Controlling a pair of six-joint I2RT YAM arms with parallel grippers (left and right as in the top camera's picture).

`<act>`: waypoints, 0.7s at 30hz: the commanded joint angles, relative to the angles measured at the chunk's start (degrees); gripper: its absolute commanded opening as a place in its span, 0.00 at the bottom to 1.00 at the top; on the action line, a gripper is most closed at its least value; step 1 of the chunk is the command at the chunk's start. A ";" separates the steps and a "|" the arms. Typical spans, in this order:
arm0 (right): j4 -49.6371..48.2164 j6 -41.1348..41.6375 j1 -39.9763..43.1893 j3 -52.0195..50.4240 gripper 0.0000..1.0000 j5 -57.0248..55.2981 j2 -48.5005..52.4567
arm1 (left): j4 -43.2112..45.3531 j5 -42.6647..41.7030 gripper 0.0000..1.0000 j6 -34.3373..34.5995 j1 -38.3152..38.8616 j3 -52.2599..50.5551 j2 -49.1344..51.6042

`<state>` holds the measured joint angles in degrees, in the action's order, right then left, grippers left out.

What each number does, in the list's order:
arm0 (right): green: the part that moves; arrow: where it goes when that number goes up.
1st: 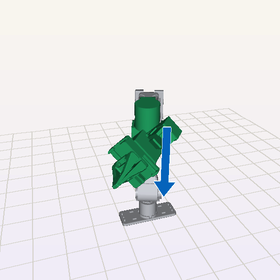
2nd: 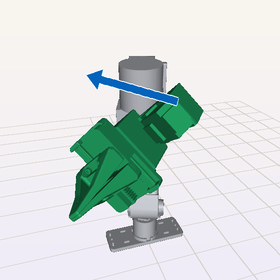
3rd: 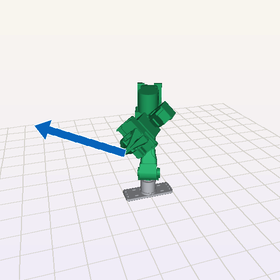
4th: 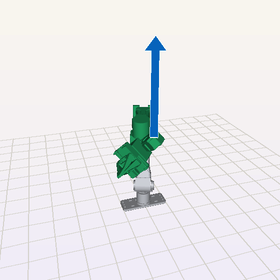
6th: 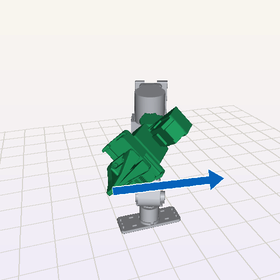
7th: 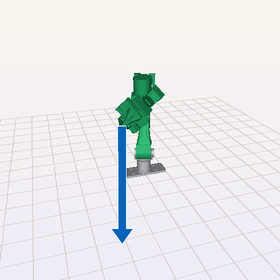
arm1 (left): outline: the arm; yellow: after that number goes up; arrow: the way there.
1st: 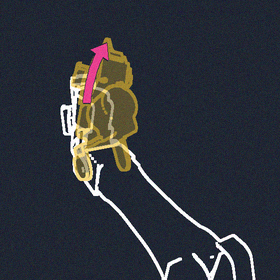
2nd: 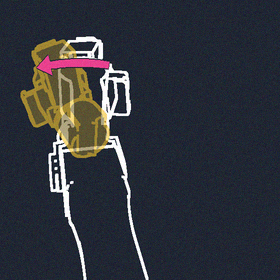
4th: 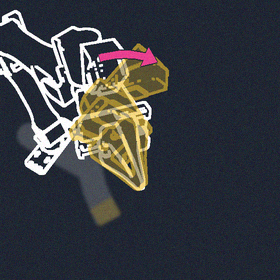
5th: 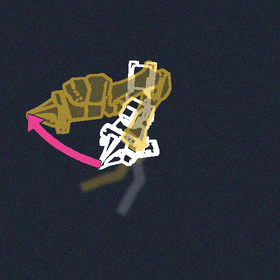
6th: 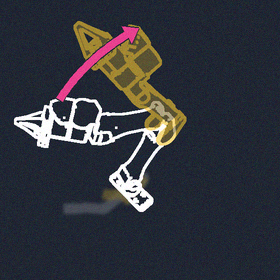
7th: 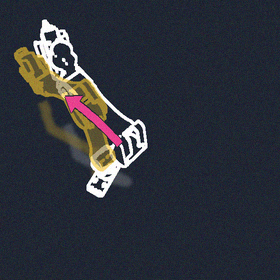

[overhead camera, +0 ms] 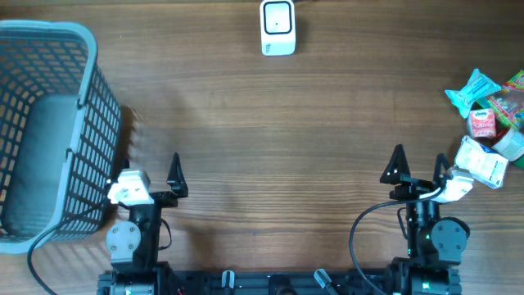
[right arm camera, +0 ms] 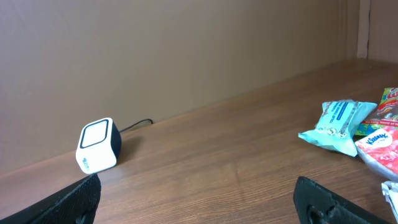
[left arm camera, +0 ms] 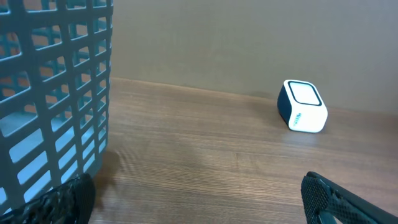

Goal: Scan the item barcode

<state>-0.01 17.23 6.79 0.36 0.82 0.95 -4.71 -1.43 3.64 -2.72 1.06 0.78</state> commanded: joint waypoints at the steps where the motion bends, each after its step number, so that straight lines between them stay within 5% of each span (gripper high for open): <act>1: -0.33 -0.59 -0.24 -0.07 1.00 -0.37 -0.42 | 0.20 -0.66 1.00 -4.55 1.66 -0.74 -0.57; 21: -0.42 -0.74 -0.24 -0.07 1.00 -1.20 -0.39 | 0.37 -0.66 1.00 -4.52 1.88 -0.74 -0.57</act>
<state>-0.01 17.23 6.79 0.36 0.78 0.95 -4.67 -1.45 0.21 -1.13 1.06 0.78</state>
